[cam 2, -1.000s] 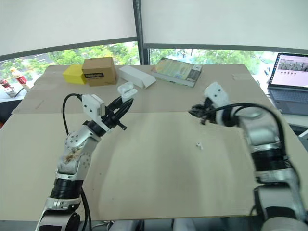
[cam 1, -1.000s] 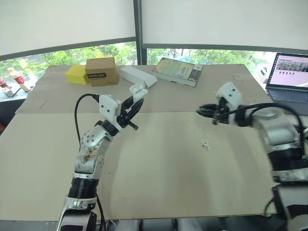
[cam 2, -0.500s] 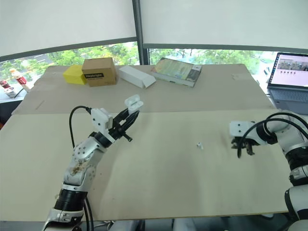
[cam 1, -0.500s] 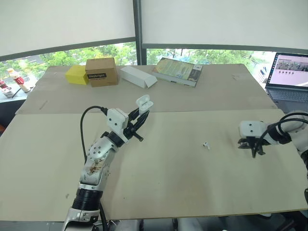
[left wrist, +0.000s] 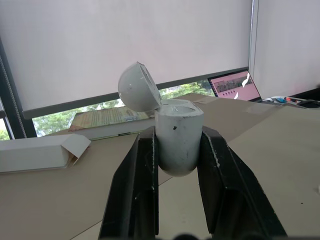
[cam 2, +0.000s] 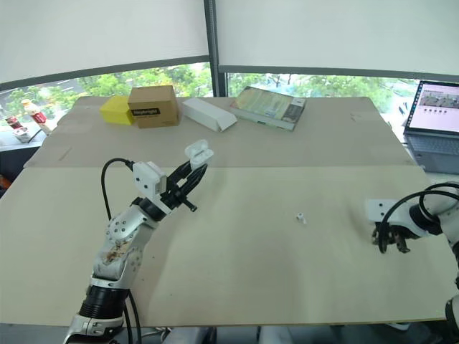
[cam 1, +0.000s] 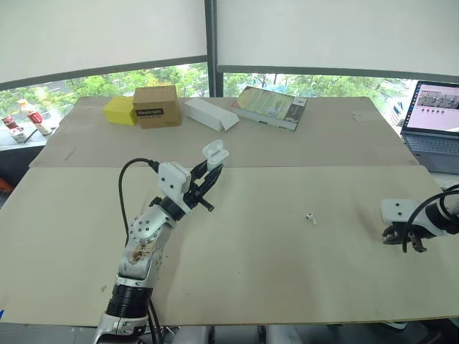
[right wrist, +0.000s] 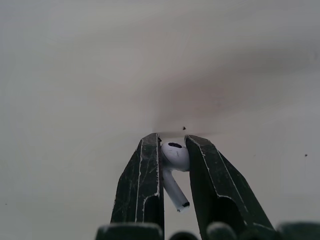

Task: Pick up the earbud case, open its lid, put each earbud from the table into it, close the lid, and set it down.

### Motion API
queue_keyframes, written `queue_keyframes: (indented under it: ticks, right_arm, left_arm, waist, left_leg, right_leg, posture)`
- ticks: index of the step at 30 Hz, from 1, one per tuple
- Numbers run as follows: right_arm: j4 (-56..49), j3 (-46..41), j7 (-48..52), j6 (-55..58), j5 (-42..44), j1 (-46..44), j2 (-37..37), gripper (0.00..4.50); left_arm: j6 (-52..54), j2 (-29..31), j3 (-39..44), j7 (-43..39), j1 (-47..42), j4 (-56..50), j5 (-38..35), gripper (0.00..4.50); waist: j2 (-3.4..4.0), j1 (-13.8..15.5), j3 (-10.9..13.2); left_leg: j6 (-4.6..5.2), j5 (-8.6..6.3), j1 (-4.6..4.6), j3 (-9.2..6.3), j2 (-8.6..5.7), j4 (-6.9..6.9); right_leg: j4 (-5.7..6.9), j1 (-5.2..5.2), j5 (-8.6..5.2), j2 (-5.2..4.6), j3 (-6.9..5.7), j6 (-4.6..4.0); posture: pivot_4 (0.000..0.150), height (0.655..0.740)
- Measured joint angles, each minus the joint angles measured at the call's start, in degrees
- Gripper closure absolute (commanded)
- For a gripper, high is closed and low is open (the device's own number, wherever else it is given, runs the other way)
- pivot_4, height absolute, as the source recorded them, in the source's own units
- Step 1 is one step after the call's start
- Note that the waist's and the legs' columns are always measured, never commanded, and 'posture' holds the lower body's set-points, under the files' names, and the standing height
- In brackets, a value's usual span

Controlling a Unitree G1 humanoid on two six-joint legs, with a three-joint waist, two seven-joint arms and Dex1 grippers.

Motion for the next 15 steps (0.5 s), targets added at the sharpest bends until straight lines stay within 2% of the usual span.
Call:
queue_keyframes:
  ticks: [6, 7, 9, 15]
  right_arm:
    - [-1.53, -1.21, -0.74, 2.77, 0.55, 1.26, 0.04, 4.14]
    - [-1.66, -1.48, -0.76, 3.32, 0.77, 1.48, 0.05, 3.13]
    - [-1.87, -1.95, -0.88, 3.98, 0.88, 1.70, 0.09, 2.56]
    - [-2.03, -1.98, -0.48, 3.97, 0.13, 1.76, 0.08, 2.56]
  left_arm:
    - [0.00, -0.02, 0.00, 0.03, 0.00, 0.00, -0.09, 3.94]
    - [0.00, -0.02, 0.00, 0.03, 0.00, 0.00, -0.10, 3.94]
    - [0.00, -0.03, 0.00, 0.03, -0.01, 0.00, -0.11, 3.94]
    - [0.01, -0.12, 0.00, 0.14, 0.00, 0.00, -0.12, 3.94]
  waist:
    - [0.00, -0.02, 0.00]
    - [0.00, -0.01, 0.00]
    - [0.00, -0.02, 0.00]
    - [0.00, 0.08, 0.00]
  left_leg:
    - [0.00, 0.00, 0.03, 0.00, 0.01, 0.00]
    - [0.00, 0.00, 0.03, 0.00, 0.00, 0.00]
    - [0.00, 0.00, 0.04, 0.00, 0.00, 0.00]
    - [0.00, 0.00, 0.04, 0.00, 0.00, 0.01]
  right_leg:
    - [-0.02, 0.06, 0.00, 0.01, -0.01, 0.00]
    - [-0.02, 0.06, 0.00, 0.00, -0.01, 0.00]
    - [-0.02, 0.07, 0.00, 0.00, -0.01, 0.00]
    - [-0.03, 0.09, 0.00, 0.00, -0.03, 0.01]
  posture:
    - [0.150, 0.7400]
    - [0.150, 0.7400]
    - [0.150, 0.7400]
    - [0.150, 0.7400]
